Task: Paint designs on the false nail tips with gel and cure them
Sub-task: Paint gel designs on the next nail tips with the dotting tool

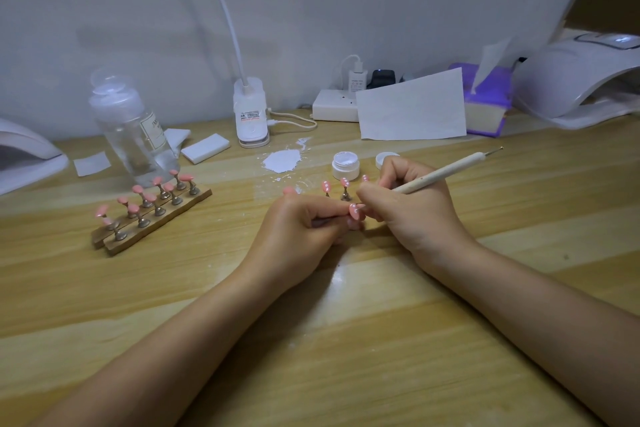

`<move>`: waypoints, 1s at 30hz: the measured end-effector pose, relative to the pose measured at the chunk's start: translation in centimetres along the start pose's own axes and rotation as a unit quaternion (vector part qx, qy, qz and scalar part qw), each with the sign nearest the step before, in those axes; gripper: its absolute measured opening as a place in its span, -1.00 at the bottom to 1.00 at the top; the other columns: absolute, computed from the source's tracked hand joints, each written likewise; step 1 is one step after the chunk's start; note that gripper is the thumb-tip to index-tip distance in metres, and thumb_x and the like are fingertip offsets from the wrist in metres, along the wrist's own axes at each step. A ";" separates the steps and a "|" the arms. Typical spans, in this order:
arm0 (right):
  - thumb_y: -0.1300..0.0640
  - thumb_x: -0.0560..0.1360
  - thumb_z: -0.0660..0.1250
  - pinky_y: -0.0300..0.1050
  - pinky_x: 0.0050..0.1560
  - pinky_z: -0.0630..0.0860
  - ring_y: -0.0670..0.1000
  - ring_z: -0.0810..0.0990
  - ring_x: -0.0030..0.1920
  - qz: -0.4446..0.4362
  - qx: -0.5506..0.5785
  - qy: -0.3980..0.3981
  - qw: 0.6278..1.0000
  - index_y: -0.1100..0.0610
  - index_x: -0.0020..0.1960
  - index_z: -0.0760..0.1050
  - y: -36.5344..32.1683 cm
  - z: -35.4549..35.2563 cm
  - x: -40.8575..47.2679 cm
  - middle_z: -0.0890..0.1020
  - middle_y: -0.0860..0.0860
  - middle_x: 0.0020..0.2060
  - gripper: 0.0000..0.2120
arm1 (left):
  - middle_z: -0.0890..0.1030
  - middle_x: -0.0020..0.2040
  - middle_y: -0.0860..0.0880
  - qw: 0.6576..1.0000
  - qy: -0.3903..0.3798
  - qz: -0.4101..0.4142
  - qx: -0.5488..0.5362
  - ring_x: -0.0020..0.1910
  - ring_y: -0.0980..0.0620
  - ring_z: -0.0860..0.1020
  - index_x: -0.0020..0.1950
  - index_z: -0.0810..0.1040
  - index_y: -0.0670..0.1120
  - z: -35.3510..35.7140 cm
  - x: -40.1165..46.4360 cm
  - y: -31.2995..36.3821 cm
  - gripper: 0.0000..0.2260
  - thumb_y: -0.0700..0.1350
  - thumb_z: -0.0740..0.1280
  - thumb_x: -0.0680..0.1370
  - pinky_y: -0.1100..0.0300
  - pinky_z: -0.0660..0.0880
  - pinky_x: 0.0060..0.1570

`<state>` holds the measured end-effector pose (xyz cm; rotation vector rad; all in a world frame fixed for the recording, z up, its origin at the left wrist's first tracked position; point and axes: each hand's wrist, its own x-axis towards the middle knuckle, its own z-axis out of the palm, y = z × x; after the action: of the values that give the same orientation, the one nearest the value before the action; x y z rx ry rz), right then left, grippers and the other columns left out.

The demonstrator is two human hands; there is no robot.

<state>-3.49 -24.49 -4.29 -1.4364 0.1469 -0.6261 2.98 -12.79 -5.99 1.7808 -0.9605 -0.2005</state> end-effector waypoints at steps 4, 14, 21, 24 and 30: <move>0.52 0.37 0.24 -0.41 -0.57 0.36 -0.22 0.40 -0.65 -0.005 -0.008 0.011 1.000 0.17 -0.45 0.20 0.2 0.0 0.1 0.33 -0.13 -0.72 -0.61 | 0.66 -0.29 0.16 1.000 0.000 -0.001 0.003 -0.31 0.35 0.49 -0.12 0.68 -0.09 0.0 0.0 -0.1 -0.84 -0.30 0.36 0.46 0.31 0.52 -0.18; 0.21 0.43 0.40 -0.41 -0.53 0.31 -0.21 0.35 -0.62 -0.067 -0.016 0.130 0.989 0.12 -0.43 0.26 0.2 -0.6 0.3 0.41 -0.15 -0.68 -0.62 | 0.69 -0.19 0.09 1.000 0.011 -0.018 -0.009 -0.10 0.22 0.61 -0.10 0.68 -0.09 0.2 0.0 0.1 -0.90 -0.22 0.39 0.45 0.17 0.56 -0.05; 0.10 0.36 0.47 -0.38 -0.43 0.39 -0.22 0.41 -0.50 -0.058 -0.068 0.113 0.990 0.06 -0.35 0.40 -1.3 -1.5 2.4 0.46 -0.20 -0.57 -0.74 | 0.63 -0.19 0.26 1.000 0.012 0.003 -0.005 -0.18 0.34 0.58 -0.09 0.68 -0.12 0.2 0.2 0.0 -0.90 -0.21 0.38 0.46 0.36 0.53 -0.11; -0.01 0.43 0.40 -0.41 -0.45 0.38 -0.22 0.42 -0.53 -0.047 -0.133 0.094 0.985 0.08 -0.40 0.43 -1.9 -1.9 3.8 0.47 -0.15 -0.62 -0.70 | 0.64 -0.18 0.24 1.000 0.013 -0.002 -0.009 -0.15 0.31 0.59 -0.09 0.68 -0.11 0.3 0.2 -0.1 -0.90 -0.24 0.38 0.46 0.35 0.53 -0.08; -0.01 0.43 0.40 -0.34 -0.37 0.44 -0.21 0.48 -0.55 -0.015 -0.298 0.023 0.954 0.10 -0.44 0.42 -2.4 -1.4 7.7 0.53 -0.08 -0.58 -0.66 | 0.65 -0.20 0.23 1.000 0.012 -0.001 -0.023 -0.13 0.29 0.60 -0.09 0.68 -0.12 0.3 0.2 -0.3 -0.90 -0.24 0.38 0.46 0.39 0.52 -0.10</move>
<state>1.57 -29.43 -0.09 -2.0084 0.3757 -0.6727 3.11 -13.07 -6.33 1.7385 -0.9302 -0.2014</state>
